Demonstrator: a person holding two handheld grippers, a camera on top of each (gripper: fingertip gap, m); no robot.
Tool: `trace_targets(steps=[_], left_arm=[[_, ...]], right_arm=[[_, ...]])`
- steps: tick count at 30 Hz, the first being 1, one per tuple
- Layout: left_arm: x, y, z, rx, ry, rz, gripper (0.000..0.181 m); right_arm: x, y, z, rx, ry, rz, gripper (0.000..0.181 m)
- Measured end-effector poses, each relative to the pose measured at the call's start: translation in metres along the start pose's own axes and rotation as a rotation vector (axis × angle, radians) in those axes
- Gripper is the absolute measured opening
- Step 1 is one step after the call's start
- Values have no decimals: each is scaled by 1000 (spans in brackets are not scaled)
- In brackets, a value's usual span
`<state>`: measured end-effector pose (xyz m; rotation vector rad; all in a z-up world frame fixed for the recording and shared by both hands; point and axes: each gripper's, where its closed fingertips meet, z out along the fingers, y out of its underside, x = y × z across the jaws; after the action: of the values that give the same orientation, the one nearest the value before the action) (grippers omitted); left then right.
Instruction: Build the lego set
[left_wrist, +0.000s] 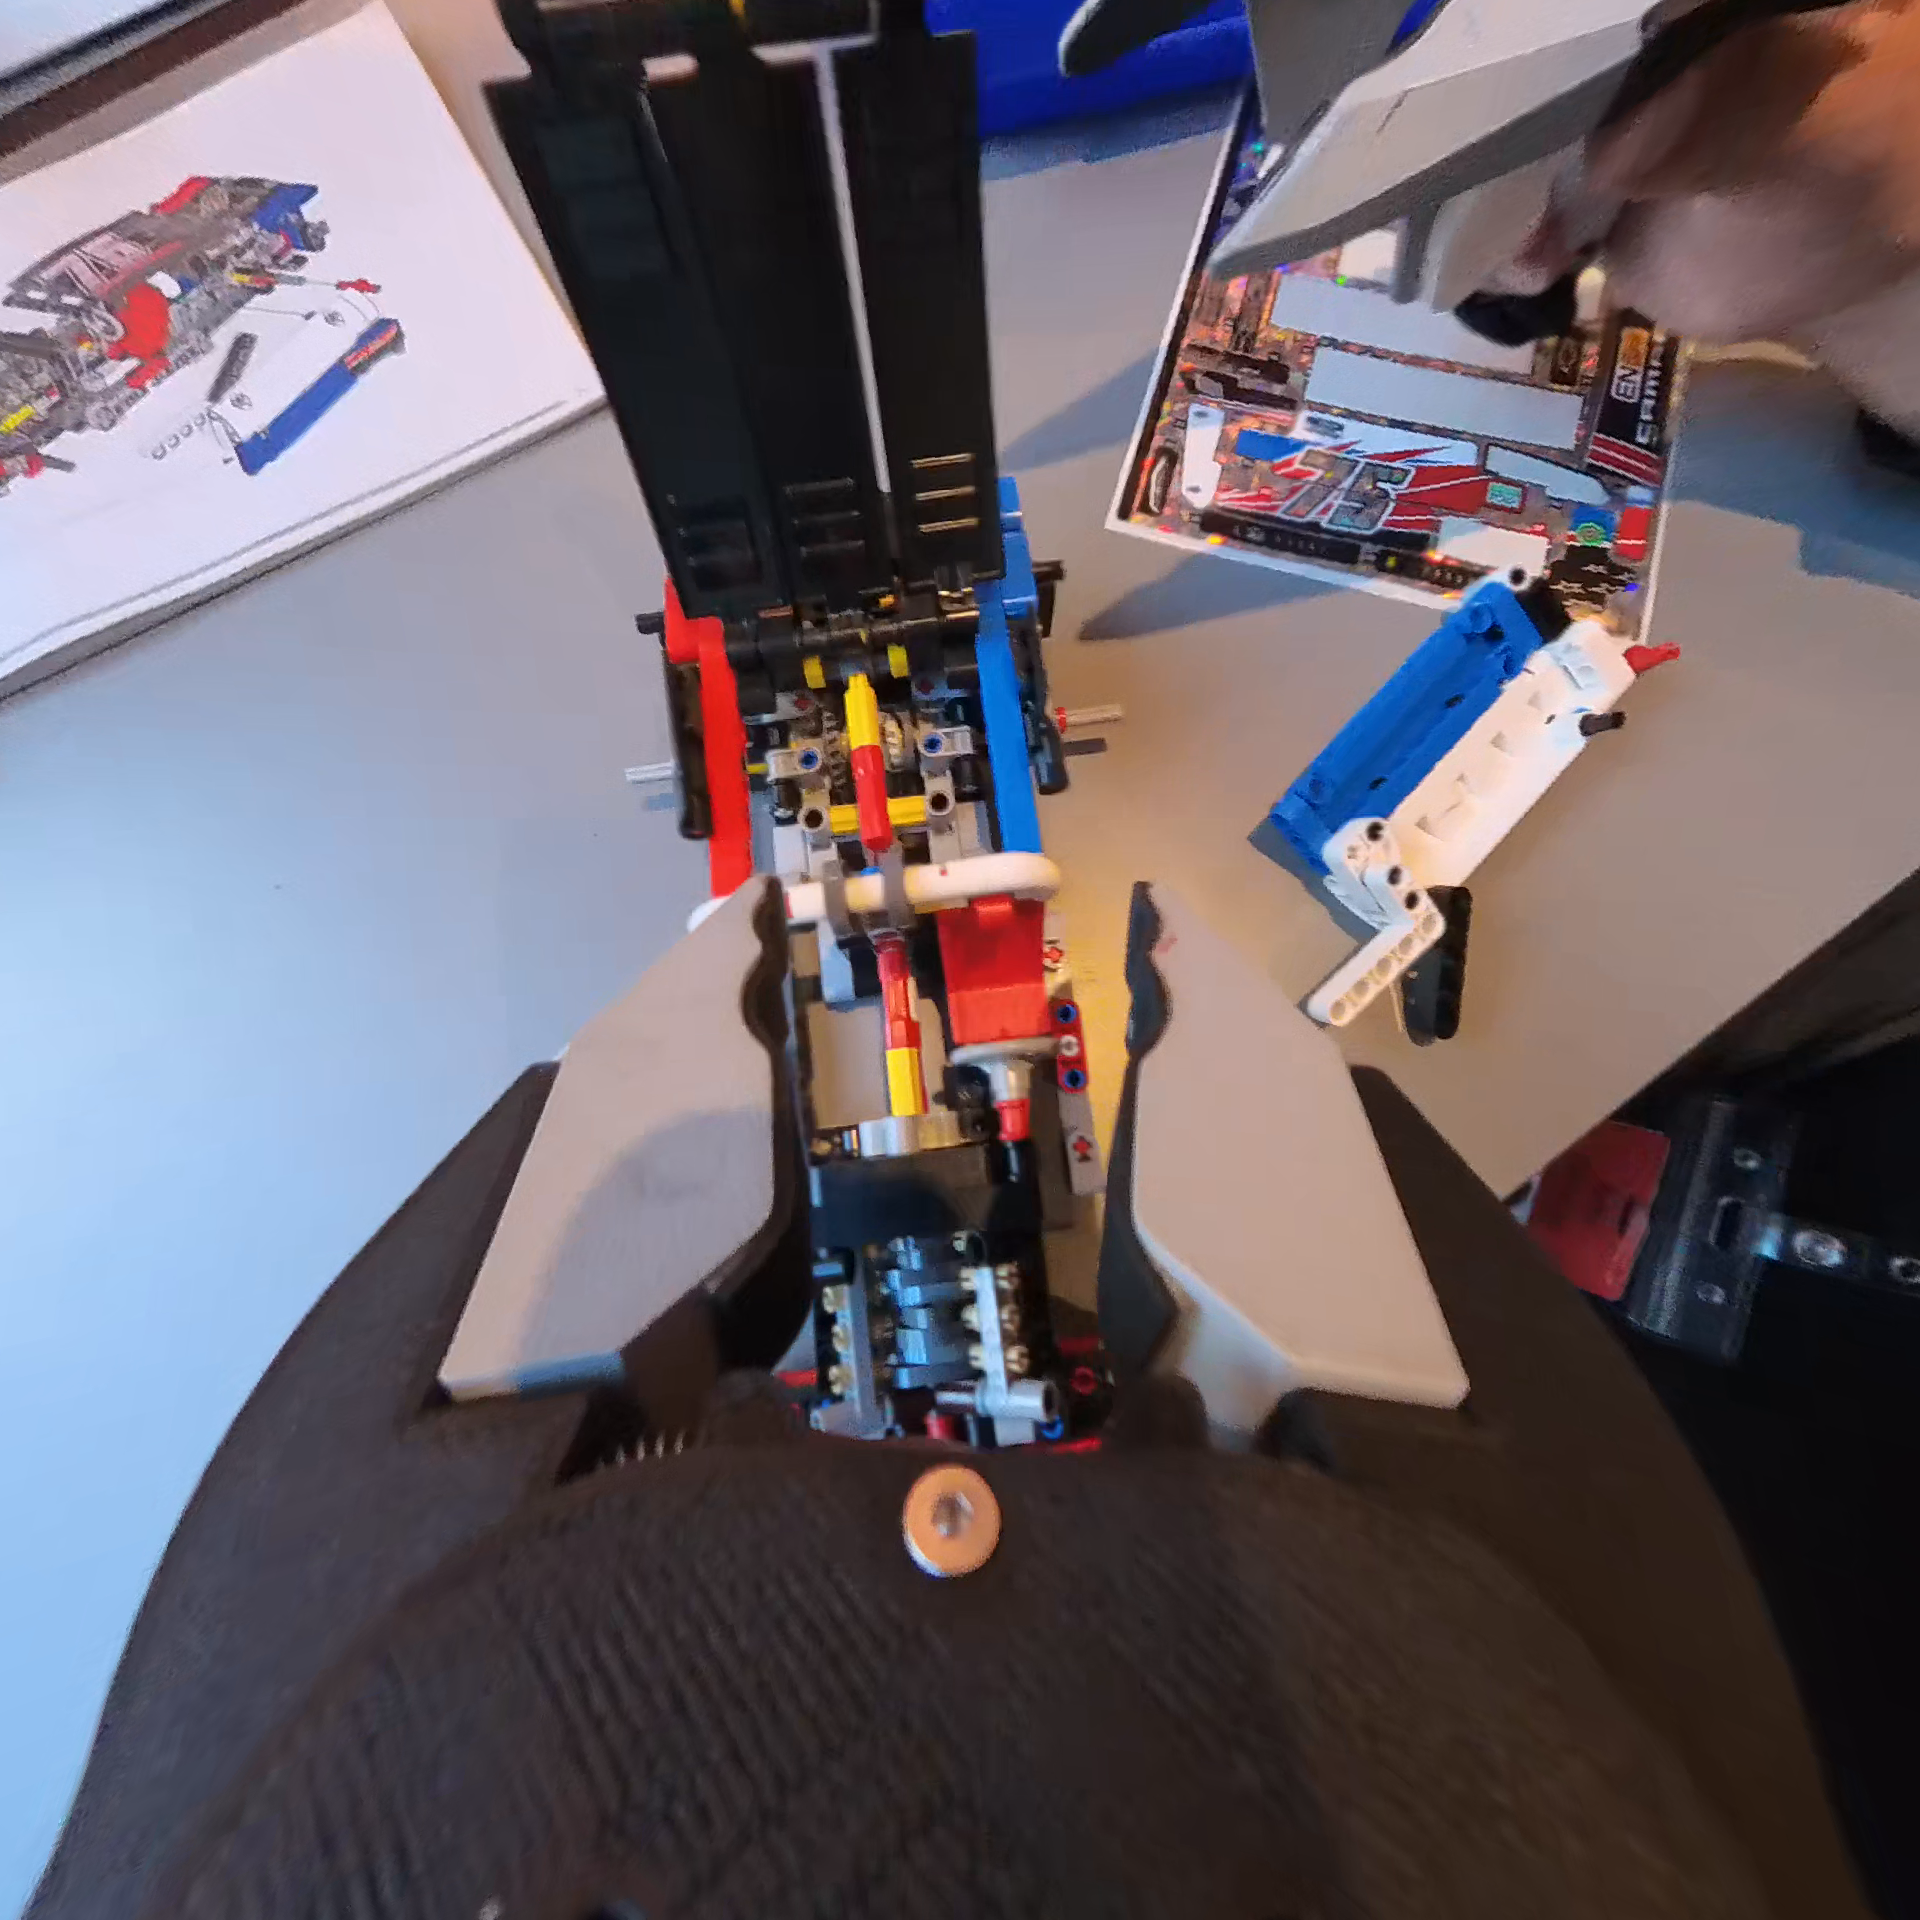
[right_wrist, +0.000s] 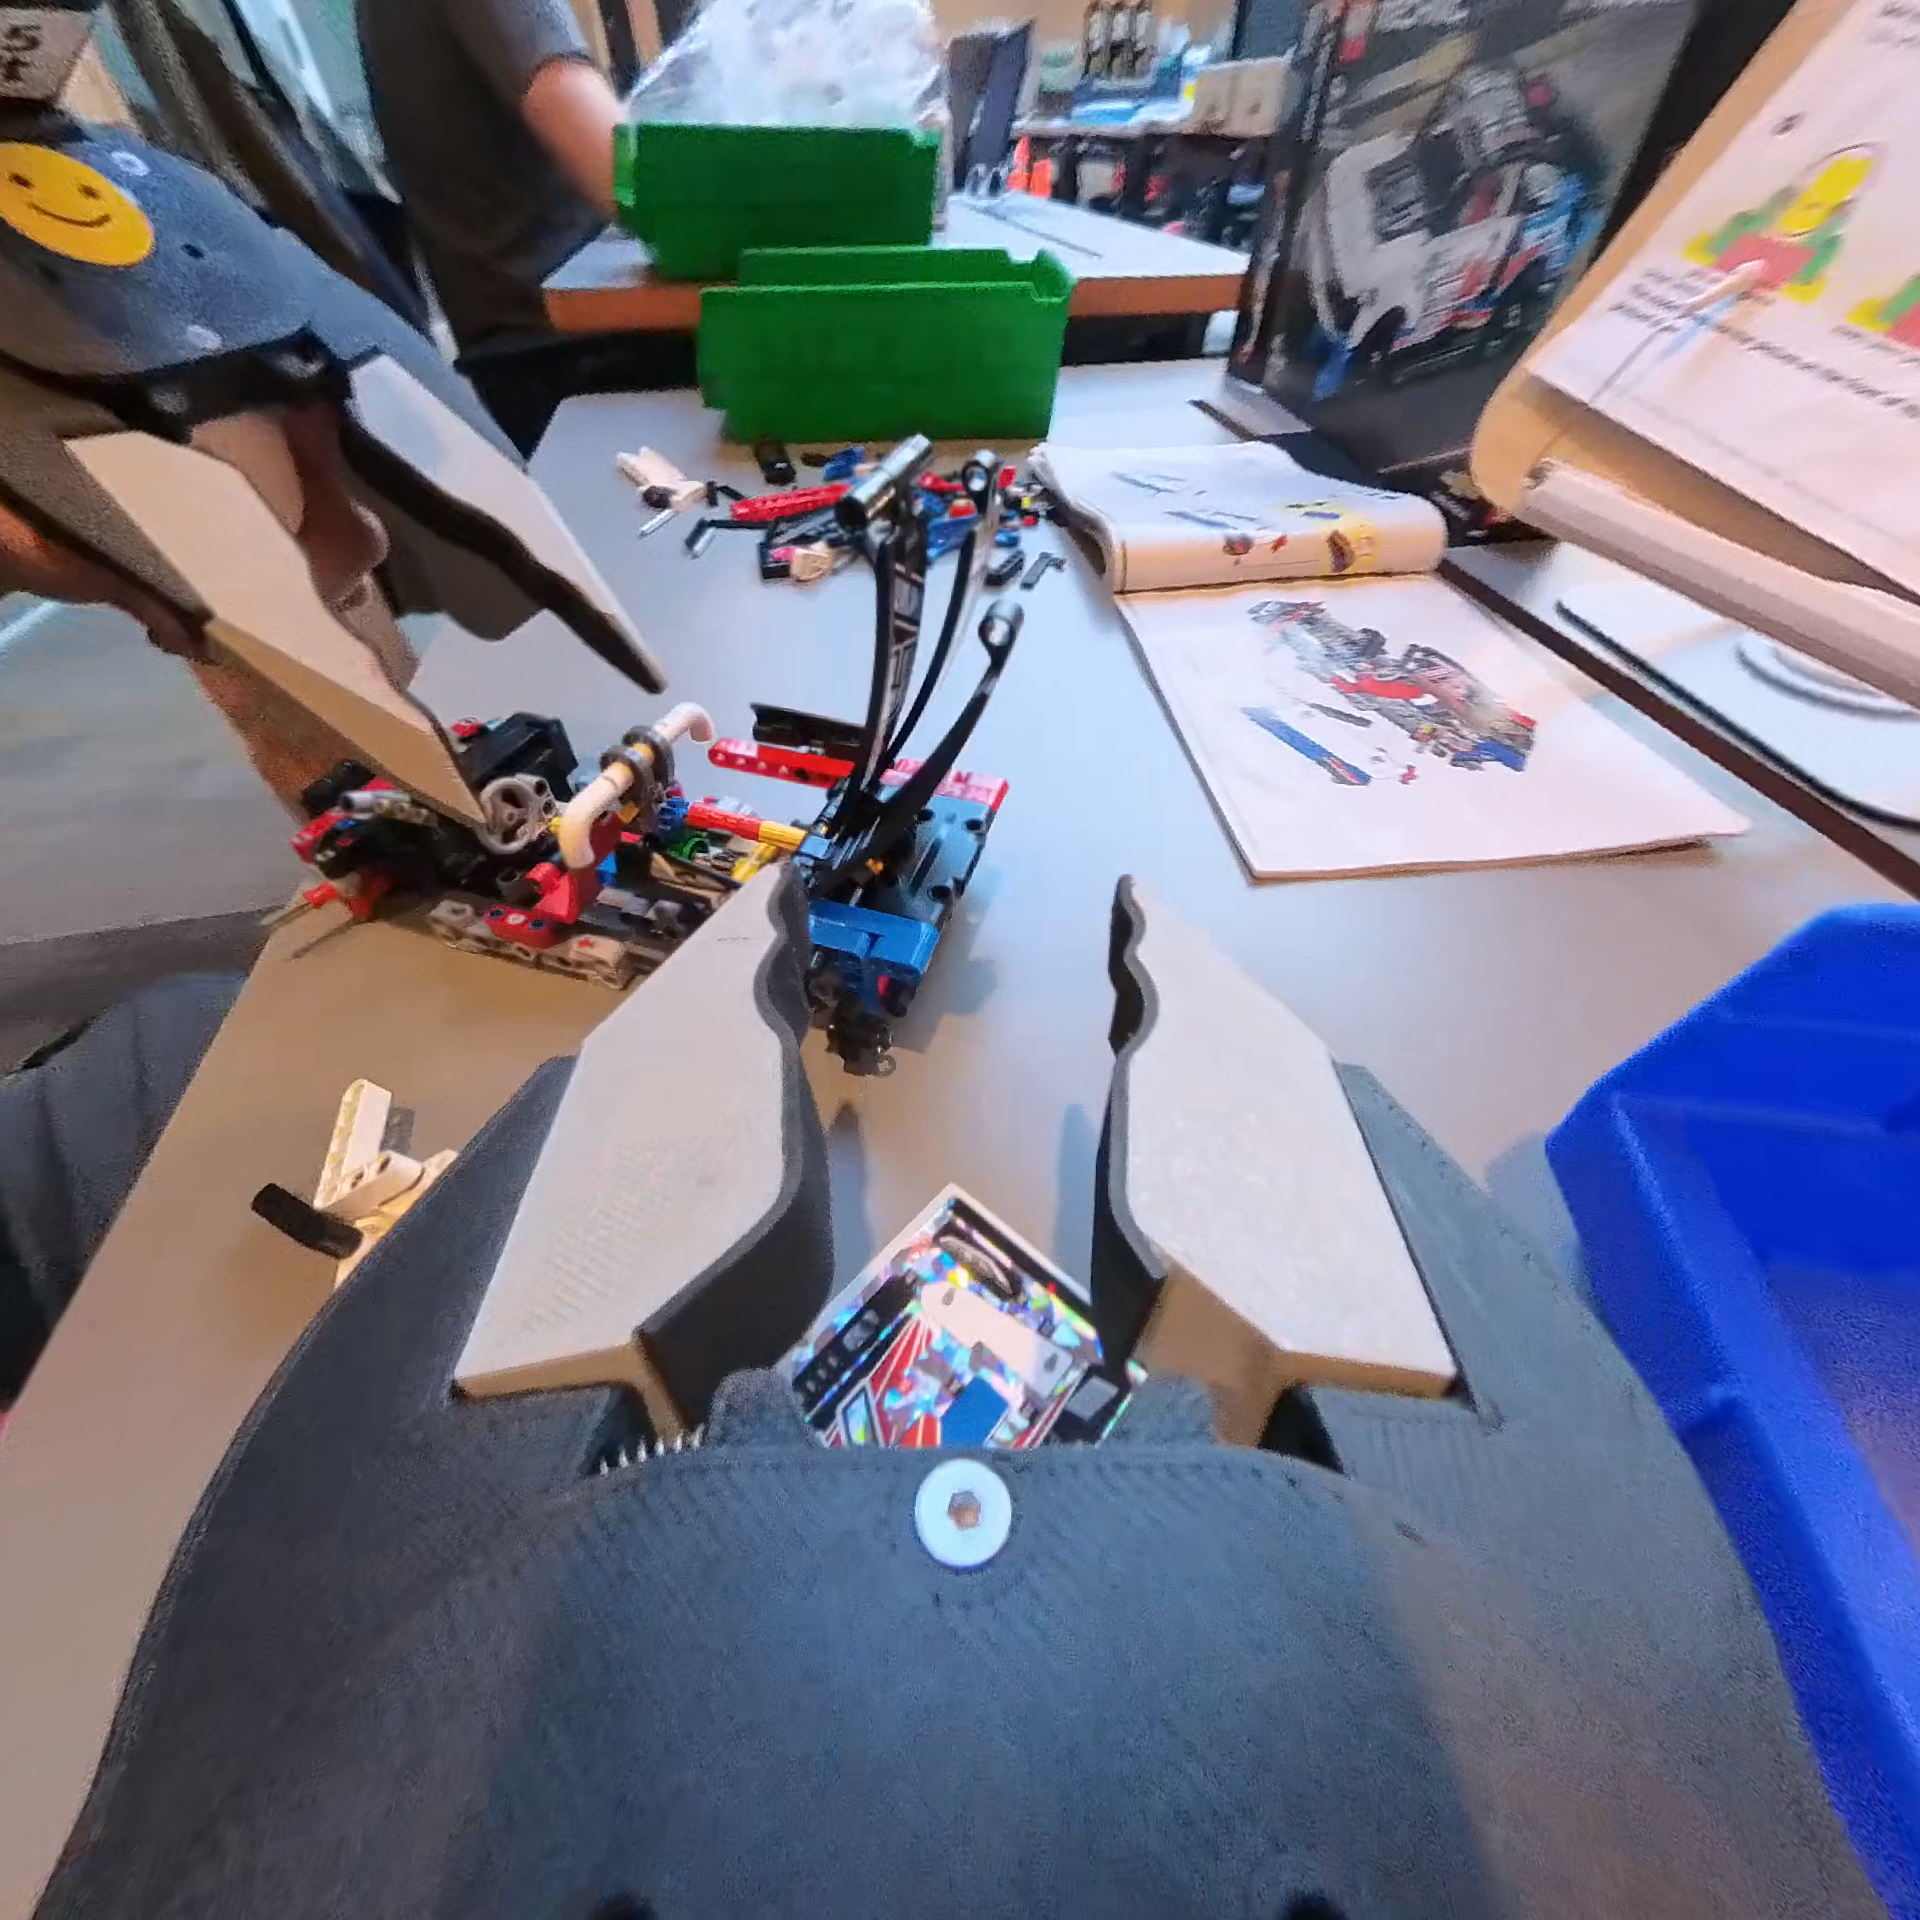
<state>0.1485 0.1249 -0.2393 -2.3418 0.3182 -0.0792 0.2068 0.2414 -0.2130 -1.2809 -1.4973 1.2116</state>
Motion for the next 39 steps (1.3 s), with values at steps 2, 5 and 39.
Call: trace_targets(steps=[2,5,39], left_arm=[[6,3,0,13,-17,27,57],[10,2,5,13,-56,70,54],[3,-10,23,-260,244,20,54]], right_arm=[[-3,8,-4,14,26,-13,53],[-10,21,0,-44,7,-43,49],[-28,28,13,-85,-100,-45,45]])
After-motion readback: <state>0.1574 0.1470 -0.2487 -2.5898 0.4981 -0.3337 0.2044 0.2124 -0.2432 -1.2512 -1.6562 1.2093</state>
